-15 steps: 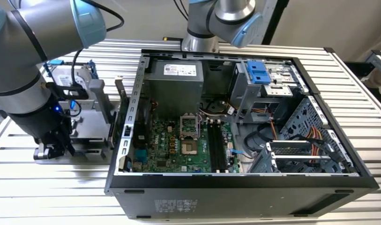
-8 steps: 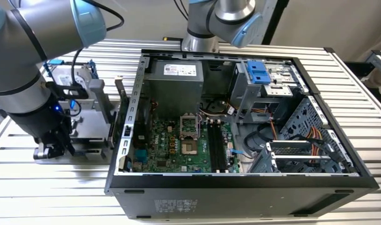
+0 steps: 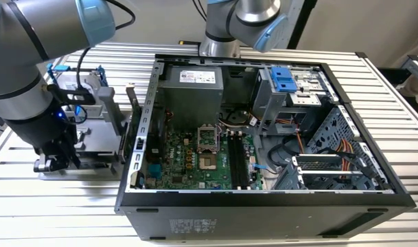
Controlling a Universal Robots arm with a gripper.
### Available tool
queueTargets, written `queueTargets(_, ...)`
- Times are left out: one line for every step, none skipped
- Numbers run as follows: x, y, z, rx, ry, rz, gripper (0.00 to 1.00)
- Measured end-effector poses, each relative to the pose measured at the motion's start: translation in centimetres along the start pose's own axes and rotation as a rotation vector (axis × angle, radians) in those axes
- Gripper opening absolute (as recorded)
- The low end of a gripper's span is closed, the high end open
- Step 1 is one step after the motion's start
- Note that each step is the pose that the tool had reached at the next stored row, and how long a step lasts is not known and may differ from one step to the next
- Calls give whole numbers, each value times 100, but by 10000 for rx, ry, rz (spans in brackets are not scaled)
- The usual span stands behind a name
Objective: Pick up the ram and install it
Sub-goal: 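Pick up the ram and move it above insertion slot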
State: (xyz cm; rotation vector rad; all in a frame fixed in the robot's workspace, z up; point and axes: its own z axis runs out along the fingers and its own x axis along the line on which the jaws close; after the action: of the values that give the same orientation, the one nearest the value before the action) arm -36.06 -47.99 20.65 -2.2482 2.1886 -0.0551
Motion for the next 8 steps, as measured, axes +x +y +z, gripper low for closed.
queueTargets(0,0,-18,0,1,0,0)
queueTargets(1,-1,-37,-1,1,0,0)
queueTargets(1,-2,-55,-1,1,0,0)
queueTargets(2,-2,-77,0,1,-1,0)
queueTargets(2,-2,-95,0,1,-1,0)
queueTargets(2,-2,-113,-1,1,0,0)
queueTargets(2,-2,-131,-1,1,0,0)
queueTargets(3,-2,-150,-1,1,0,0)
